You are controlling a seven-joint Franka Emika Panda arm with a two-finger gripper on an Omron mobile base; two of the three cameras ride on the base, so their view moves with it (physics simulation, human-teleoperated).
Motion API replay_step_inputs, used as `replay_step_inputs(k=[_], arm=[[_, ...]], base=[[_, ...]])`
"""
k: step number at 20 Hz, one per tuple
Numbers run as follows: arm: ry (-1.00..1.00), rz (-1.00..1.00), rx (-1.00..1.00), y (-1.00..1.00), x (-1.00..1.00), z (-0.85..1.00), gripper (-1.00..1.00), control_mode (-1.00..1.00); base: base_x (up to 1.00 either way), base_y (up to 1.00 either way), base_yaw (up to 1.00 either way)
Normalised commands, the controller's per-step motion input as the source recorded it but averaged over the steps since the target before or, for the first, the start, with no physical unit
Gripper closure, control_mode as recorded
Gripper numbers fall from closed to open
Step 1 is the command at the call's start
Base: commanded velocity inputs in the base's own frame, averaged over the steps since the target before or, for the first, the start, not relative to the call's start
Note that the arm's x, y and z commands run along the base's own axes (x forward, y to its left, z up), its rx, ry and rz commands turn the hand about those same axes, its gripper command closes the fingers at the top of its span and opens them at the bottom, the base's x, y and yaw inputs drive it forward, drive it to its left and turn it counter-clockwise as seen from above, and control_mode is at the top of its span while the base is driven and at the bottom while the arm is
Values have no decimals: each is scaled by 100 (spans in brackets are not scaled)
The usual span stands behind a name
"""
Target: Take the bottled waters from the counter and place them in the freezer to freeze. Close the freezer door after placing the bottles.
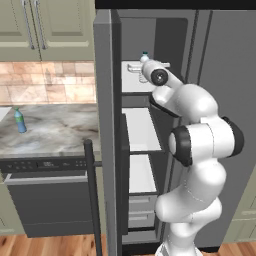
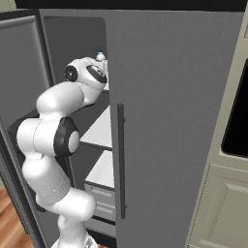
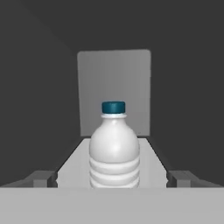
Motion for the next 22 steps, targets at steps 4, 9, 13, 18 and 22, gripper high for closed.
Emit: replay_step_inputs(k=[4, 9, 13, 18, 22], arm=[[-5, 7, 1, 0, -70, 10, -100, -100], [-1, 7, 2, 0, -64, 34, -100, -100], [0, 7, 5, 0, -60, 44, -100, -100], [3, 6, 8, 0, -59, 63, -100, -100], [4, 6, 10, 0, -61, 63, -100, -100]], base=[[0, 0, 0], [0, 0, 0], [0, 0, 0], [0, 0, 0], [0, 0, 0]])
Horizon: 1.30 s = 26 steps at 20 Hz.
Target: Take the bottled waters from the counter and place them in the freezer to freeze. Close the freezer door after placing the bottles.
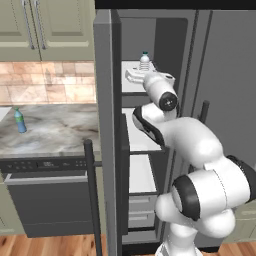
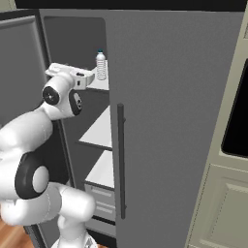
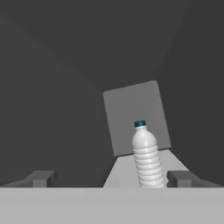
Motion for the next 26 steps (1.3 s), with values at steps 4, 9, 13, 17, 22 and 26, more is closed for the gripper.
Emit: replay_step_inputs(k=[4, 9, 13, 17, 22, 26], arm=[[9, 5, 9, 0, -54, 75, -100, -100], [15, 3, 10, -3, -52, 74, -100, -100], [19, 1, 2, -11, -43, 9, -100, -100], [11, 0, 0, -1, -38, -19, -100, -100], [13, 0, -3, 0, -40, -20, -100, -100], [16, 0, -5, 0, -46, -10, -100, -100]], base=[[0, 0, 0], [0, 0, 0], [0, 0, 0], [0, 0, 0], [0, 0, 0], [0, 0, 0]])
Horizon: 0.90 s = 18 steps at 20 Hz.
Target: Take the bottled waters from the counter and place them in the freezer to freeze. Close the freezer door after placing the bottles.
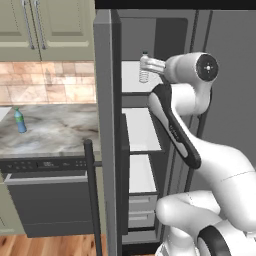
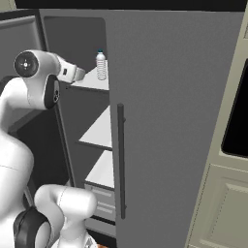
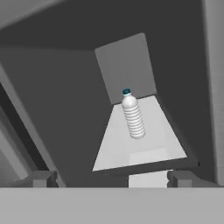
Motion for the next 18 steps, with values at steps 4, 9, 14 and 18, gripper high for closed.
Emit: replay_step_inputs(k=[4, 9, 14, 18], arm=[[30, 0, 0, -18, -31, 0, -100, -100], [27, 0, -4, -20, -33, -3, -100, -100], [24, 0, -6, -13, -28, -20, -100, -100], [16, 0, -14, -9, -27, -30, -100, -100]], base=[[0, 0, 0], [0, 0, 0], [0, 0, 0], [0, 0, 0]])
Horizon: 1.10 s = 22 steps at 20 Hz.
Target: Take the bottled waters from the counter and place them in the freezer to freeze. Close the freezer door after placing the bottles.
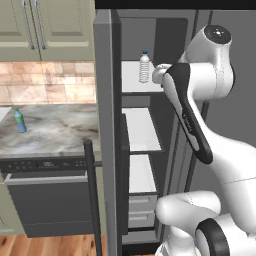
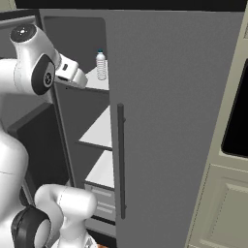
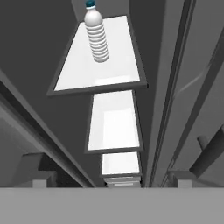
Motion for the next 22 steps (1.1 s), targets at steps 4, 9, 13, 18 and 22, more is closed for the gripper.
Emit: replay_step_inputs(k=[4, 9, 13, 18, 22], arm=[[7, 1, -11, -26, -18, -58, -100, -100], [1, 2, -12, -31, -11, -72, -100, -100], [0, 8, -8, -34, 0, -74, -100, -100], [0, 17, 0, -15, -4, -38, -100, -100], [0, 18, 0, 0, -4, -7, -100, -100]], base=[[0, 0, 0], [0, 0, 0], [0, 0, 0], [0, 0, 0], [0, 0, 0]])
